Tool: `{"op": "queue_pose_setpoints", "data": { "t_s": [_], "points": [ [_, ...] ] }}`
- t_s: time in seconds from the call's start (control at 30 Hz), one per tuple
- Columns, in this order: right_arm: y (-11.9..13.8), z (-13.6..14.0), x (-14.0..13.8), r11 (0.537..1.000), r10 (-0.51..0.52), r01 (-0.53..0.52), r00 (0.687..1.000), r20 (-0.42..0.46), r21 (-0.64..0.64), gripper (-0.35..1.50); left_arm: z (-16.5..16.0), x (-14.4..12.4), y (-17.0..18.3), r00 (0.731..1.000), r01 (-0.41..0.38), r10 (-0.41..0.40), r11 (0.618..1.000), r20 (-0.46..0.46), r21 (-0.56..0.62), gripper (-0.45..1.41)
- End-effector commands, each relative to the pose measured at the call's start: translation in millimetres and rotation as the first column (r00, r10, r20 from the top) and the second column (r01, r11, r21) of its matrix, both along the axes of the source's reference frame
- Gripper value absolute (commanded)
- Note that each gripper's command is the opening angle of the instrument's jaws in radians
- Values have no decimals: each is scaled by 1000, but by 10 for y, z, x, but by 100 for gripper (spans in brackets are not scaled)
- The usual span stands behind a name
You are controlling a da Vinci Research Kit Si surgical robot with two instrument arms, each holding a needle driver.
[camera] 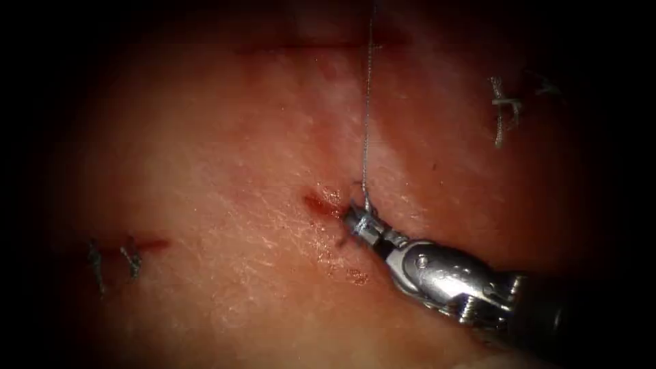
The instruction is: Wound Closure
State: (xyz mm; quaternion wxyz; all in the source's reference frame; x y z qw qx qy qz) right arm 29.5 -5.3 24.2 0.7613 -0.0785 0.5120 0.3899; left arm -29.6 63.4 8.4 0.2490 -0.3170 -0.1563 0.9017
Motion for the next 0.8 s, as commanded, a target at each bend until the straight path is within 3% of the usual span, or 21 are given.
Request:
{"op": "queue_pose_setpoints", "data": {
  "t_s": [0.03, 0.33, 0.8],
  "points": [
    [-12, 5, 9, 1000, -4, 4, 1000, -2, 9, -35, 1, -6, 13, 1000, 4, -4, 1000, 3, -13, -45],
    [-55, 6, 6, 999, -33, 33, 999, -1, 39, -35, 12, -19, 56, 999, 33, -33, 998, -5, -50, -45],
    [-71, 8, 13, 996, -77, 78, 997, -17, 45, -35, 17, -26, 109, 995, 98, -99, 984, 0, -149, -45]
  ]
}}
